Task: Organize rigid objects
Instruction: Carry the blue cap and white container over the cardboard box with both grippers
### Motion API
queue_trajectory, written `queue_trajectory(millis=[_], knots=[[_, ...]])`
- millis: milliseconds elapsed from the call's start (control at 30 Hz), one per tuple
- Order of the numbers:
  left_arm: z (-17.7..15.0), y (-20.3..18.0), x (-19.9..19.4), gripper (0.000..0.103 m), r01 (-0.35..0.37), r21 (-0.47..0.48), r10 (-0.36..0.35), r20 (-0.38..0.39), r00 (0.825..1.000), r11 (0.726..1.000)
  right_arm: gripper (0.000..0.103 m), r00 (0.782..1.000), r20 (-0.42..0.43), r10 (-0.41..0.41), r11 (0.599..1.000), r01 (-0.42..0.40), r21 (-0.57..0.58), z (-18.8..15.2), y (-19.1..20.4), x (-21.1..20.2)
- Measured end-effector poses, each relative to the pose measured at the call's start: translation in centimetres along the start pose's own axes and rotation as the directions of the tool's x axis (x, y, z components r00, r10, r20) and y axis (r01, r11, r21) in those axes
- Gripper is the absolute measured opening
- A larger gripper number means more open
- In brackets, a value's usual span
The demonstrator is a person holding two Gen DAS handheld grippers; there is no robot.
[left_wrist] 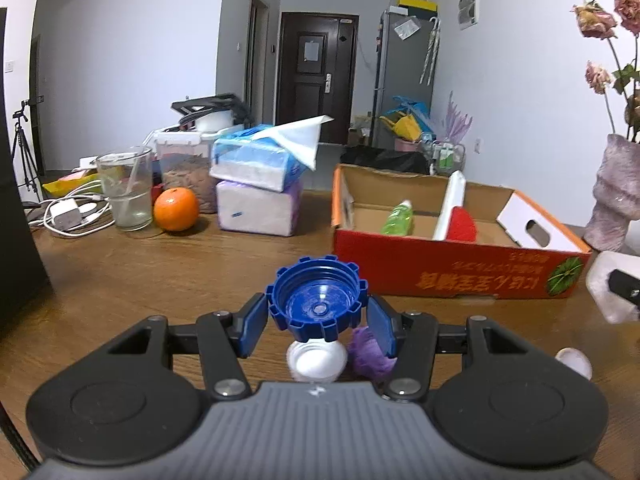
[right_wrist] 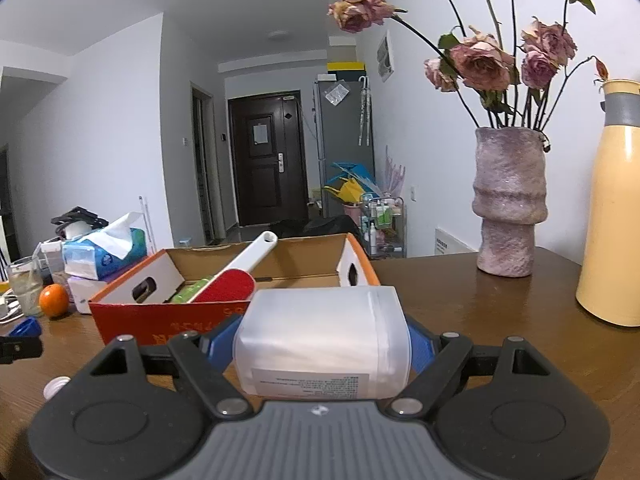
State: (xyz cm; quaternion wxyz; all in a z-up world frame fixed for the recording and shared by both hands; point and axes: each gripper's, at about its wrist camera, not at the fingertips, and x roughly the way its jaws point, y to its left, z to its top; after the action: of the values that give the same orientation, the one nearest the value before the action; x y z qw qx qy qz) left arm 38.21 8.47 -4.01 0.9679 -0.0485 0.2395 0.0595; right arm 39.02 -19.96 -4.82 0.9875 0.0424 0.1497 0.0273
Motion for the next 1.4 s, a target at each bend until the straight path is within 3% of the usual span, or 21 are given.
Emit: queue_trajectory(millis=[633,1400], knots=[[2.4,-4.9,1.0,0.056,0.047,-0.013,-0.046,0.059,0.997,0.999,0.082,0.998,0.044,0.037,0.999,-0.037,0.008,1.6,1.6,1.6],[6.4,-7.5,7.1,0.056,0.053,-0.043,-0.049,0.088,0.995,0.998,0.082,0.997,0.053,0.049,0.999,-0.05,0.013,4.1,1.7,8.2]])
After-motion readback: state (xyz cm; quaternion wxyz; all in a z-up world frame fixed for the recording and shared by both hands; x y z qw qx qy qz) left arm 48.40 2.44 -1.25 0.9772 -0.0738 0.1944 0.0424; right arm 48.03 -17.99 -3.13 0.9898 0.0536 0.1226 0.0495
